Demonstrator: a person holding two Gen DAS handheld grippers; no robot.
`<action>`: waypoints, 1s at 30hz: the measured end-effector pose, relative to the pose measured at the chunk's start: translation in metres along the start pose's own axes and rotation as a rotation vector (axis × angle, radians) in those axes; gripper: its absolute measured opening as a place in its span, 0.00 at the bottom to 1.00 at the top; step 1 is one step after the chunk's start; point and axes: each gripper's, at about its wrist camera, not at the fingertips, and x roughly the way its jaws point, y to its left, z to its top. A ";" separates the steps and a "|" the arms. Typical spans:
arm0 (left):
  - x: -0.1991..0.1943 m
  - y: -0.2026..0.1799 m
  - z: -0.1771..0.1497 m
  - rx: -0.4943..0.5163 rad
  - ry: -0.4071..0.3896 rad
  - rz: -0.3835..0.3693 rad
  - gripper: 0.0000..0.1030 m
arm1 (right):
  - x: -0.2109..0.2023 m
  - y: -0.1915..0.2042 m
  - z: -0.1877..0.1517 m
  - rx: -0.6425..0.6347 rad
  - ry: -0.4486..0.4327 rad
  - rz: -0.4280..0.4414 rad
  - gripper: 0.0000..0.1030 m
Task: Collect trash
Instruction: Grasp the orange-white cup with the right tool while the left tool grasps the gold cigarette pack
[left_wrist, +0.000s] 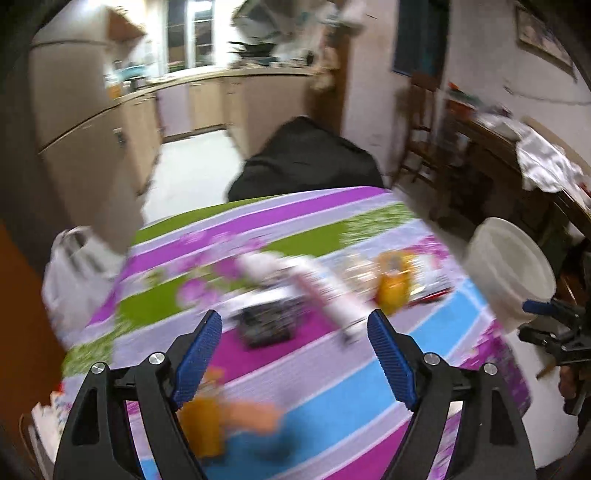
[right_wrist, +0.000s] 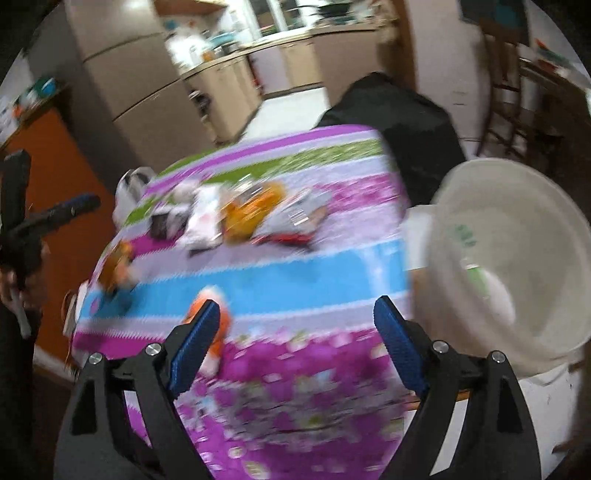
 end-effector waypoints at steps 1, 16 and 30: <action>-0.012 0.023 -0.015 -0.009 -0.011 0.011 0.79 | 0.004 0.006 -0.004 -0.014 0.007 0.021 0.80; 0.011 0.069 -0.135 0.122 0.042 0.094 0.79 | 0.056 0.077 -0.059 -0.009 0.019 0.074 0.80; 0.062 0.078 -0.127 0.084 0.093 0.071 0.52 | 0.085 0.089 -0.056 0.024 -0.003 -0.042 0.57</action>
